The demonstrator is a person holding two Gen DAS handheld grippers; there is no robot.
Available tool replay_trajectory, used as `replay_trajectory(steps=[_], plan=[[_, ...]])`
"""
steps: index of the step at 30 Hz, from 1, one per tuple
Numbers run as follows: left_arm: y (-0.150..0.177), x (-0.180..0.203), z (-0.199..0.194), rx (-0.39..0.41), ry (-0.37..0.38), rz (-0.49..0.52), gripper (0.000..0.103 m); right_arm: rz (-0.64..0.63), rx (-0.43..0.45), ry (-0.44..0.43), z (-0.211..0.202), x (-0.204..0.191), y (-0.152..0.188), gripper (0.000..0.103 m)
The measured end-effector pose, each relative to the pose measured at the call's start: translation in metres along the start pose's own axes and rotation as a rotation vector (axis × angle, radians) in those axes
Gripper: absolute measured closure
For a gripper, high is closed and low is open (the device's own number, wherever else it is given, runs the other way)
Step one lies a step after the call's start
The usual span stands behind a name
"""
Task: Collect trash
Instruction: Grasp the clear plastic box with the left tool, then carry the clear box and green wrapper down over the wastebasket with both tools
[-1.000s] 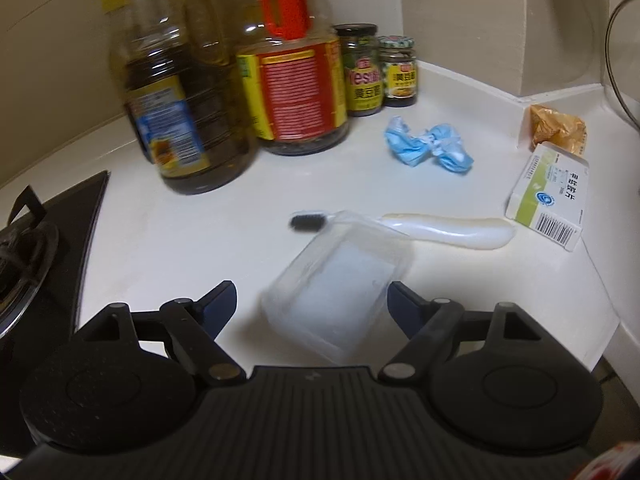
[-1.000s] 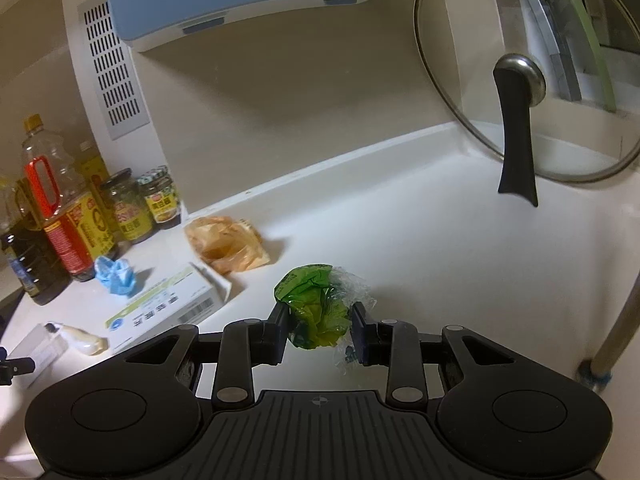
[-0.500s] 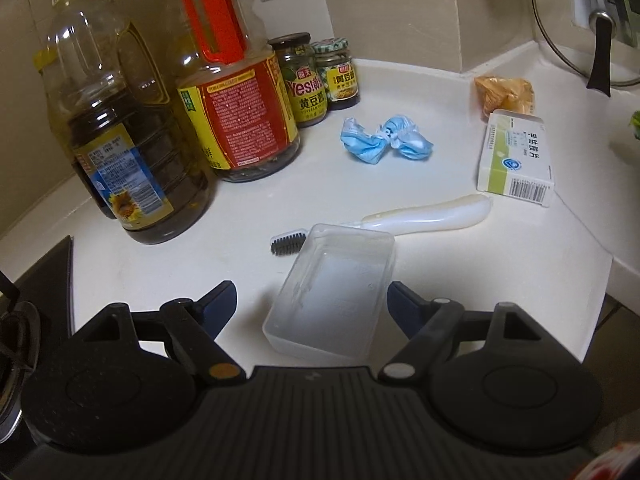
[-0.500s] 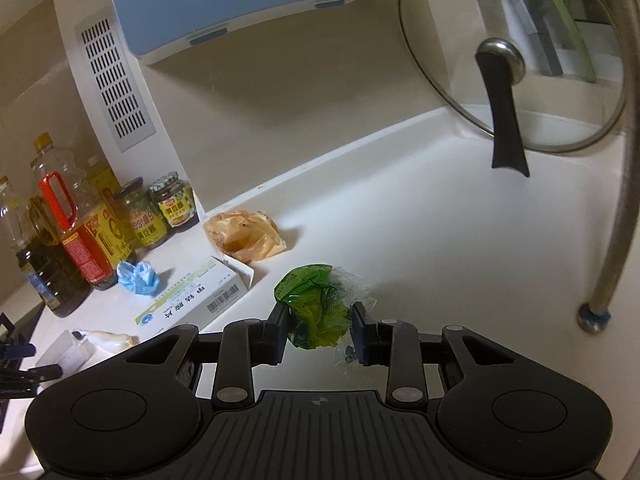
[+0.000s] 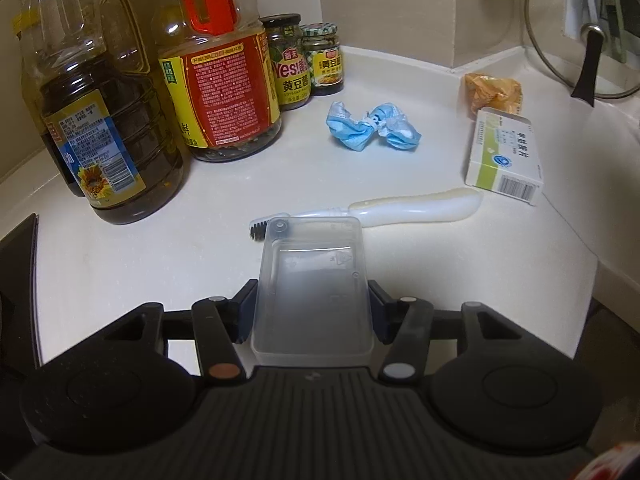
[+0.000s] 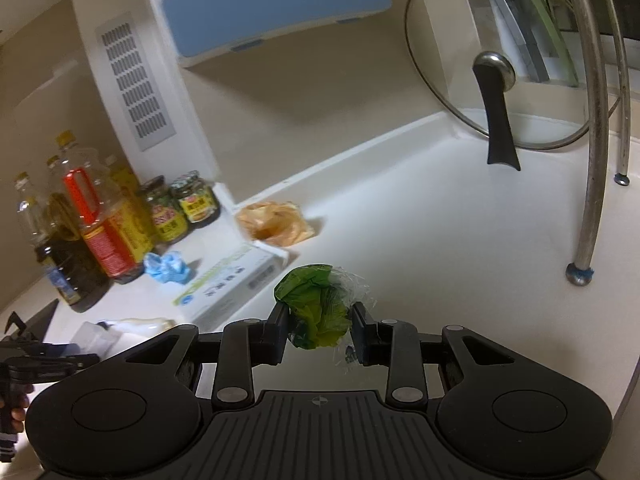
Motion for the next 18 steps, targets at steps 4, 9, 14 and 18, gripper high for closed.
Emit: replay_trajectory(steps=[4,9,14,18], plan=[[0.007,-0.004,-0.008,0.019,0.02,0.01,0.05,0.006,0.018,-0.016,-0.013,-0.021,0.01,0.07],[0.016,-0.009,-0.031,0.061,0.063,0.001,0.05,-0.003,0.027,-0.055,-0.03,-0.051,0.027,0.07],[0.033,-0.008,-0.061,0.092,0.09,-0.017,0.05,-0.015,0.012,-0.14,-0.042,-0.084,0.049,0.07],[0.051,-0.001,-0.086,0.108,0.104,-0.036,0.05,-0.038,-0.01,-0.201,-0.05,-0.107,0.068,0.07]])
Point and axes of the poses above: each gripper's, at about its wrist camera, not at the fingertips, and z roughly the way its jaws point, x to its right, y to its underside, the point moved 10 cm from there along z, roughly the way its jaws point, and after that the axes turned 14 degrees about -x, right-handed, at the moved point
